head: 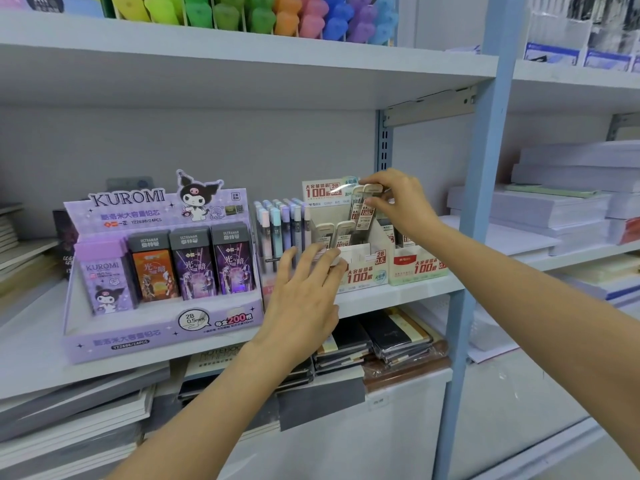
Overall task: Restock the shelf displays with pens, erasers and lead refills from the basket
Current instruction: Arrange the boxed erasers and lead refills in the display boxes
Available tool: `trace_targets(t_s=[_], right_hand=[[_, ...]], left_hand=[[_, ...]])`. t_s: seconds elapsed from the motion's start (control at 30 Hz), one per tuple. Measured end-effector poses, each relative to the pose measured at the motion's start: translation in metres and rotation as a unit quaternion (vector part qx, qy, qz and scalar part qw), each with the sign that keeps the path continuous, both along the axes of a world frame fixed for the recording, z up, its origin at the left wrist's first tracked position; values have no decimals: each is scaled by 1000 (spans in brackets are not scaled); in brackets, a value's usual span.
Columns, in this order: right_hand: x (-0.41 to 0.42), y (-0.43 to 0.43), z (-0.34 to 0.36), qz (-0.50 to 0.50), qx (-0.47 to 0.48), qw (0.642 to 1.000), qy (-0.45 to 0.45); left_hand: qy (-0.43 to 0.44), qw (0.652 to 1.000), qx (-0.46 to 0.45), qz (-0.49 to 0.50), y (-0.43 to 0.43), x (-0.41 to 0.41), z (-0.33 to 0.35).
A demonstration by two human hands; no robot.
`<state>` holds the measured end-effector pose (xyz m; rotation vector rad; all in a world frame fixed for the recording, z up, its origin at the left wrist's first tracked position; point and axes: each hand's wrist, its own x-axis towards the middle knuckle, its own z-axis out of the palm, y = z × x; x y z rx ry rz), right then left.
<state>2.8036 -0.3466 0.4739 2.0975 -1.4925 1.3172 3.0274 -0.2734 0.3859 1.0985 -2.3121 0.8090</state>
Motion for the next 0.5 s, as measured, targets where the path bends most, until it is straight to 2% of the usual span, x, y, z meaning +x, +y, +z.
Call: trace_targets(t_s=[0.23, 0.5], right_hand=[[5, 0, 2, 2, 8, 999, 32], [-6, 5, 11, 20, 99, 990, 97]], left_hand=[[5, 1000, 4, -3, 1, -1, 0], [2, 1000, 8, -2, -1, 0, -1]])
